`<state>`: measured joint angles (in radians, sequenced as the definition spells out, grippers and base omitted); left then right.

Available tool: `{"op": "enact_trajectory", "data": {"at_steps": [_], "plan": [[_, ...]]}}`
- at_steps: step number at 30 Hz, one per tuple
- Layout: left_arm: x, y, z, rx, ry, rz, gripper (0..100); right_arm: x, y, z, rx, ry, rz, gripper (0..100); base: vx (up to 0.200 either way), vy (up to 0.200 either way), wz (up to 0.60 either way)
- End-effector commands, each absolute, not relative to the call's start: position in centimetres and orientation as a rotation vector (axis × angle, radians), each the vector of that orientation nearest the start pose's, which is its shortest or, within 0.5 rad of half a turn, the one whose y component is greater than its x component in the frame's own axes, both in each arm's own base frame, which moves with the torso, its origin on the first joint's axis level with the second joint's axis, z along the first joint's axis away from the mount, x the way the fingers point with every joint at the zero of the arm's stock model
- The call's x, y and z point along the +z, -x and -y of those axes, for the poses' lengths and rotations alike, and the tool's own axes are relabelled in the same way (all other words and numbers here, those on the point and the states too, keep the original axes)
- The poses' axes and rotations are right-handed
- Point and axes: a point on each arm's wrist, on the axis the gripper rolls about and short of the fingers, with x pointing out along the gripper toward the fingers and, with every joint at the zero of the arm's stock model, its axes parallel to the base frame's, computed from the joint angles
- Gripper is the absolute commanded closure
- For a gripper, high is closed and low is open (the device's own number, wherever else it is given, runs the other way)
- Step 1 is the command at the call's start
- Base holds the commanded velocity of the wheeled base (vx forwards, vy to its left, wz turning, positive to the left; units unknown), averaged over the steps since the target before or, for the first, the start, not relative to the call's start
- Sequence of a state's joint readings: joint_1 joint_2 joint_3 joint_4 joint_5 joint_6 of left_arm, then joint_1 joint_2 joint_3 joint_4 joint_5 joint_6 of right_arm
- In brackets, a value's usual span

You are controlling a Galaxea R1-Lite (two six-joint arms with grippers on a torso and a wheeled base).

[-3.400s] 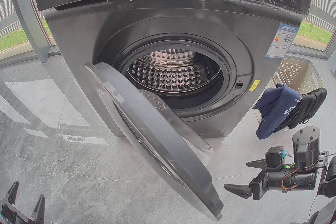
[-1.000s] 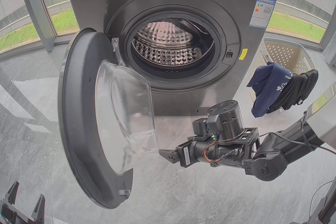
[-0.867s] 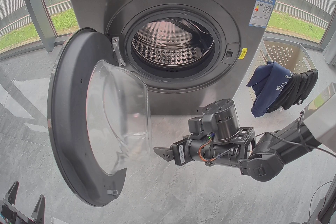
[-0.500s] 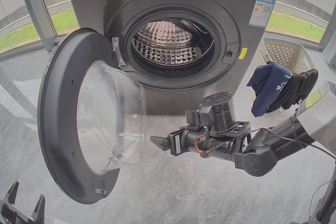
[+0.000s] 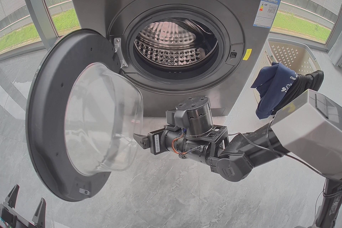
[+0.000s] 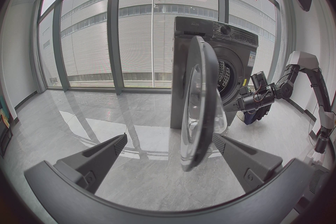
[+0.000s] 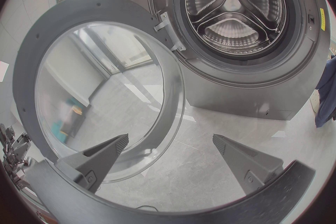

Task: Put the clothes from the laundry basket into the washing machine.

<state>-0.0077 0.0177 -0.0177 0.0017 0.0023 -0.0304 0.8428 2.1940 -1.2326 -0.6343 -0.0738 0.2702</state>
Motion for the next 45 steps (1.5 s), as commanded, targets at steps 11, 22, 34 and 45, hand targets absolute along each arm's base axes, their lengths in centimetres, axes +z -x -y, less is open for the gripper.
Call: {"op": "enact_trajectory", "data": {"at_steps": [11,22,34,45], "plan": [[7.6,2.2,0.0,-0.005,0.031,-0.006,0,11.0,-30.7,-34.4,0.701,-0.145,-0.339,0,0.0,0.0,0.0],[7.6,2.2,0.0,-0.005,0.031,-0.006,0,8.5,-31.3,-39.0,0.698,-0.198,-0.313,0,0.0,0.0,0.0],[7.6,2.2,0.0,-0.006,0.029,-0.006,0,14.9,-30.6,-32.3,0.605,-0.226,-0.267,0,0.0,0.0,0.0],[7.6,2.2,0.0,-0.005,0.028,-0.006,0,20.8,-23.0,-16.3,0.446,-0.129,-0.168,0,0.0,0.0,0.0]]}}
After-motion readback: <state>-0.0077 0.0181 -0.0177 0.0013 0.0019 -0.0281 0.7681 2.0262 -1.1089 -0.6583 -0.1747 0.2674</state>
